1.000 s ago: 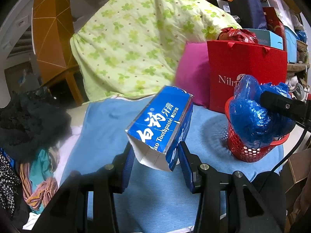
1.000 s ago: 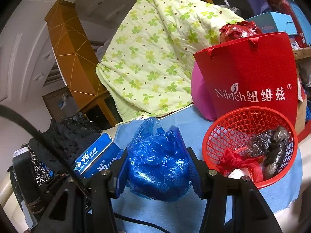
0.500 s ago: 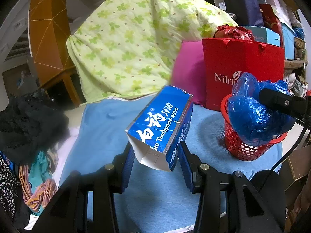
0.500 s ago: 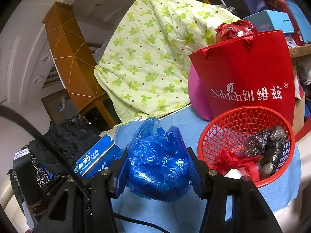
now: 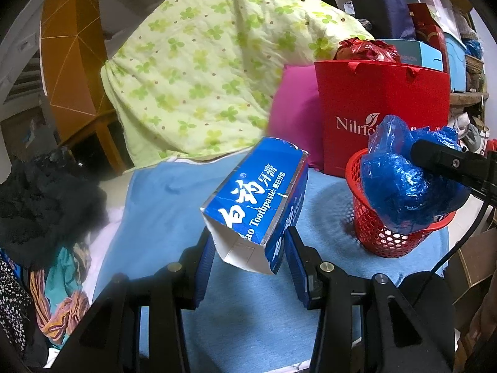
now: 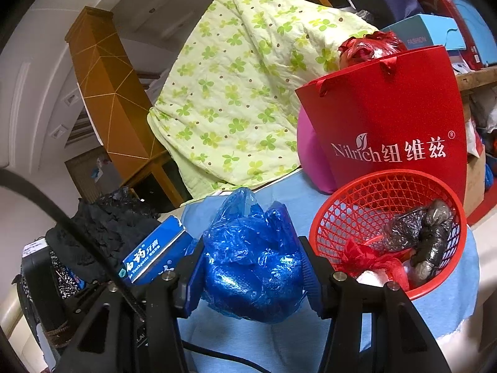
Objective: Collect trash
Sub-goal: 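Carry the toothpaste box with the left gripper while the right brings the blue bag closer to the basket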
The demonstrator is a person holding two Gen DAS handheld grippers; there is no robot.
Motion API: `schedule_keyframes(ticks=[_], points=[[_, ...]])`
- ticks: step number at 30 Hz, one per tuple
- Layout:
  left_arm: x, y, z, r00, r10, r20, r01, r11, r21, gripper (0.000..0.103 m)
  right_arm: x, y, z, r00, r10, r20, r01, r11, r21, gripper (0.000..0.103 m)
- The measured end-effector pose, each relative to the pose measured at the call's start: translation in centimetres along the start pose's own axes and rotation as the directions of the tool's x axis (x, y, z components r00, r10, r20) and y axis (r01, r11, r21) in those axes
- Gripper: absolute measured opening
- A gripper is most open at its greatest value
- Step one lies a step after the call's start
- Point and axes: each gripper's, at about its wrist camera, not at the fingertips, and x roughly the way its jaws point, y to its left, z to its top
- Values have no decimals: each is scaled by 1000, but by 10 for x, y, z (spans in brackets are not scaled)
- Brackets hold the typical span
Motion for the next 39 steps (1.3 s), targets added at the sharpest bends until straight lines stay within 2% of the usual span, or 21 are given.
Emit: schedule_keyframes(ticks=[39], points=[[4,-26,3,999,-53,-7,53,997,49,47,-18,-16,-1,999,-48,15,47,998,46,57]])
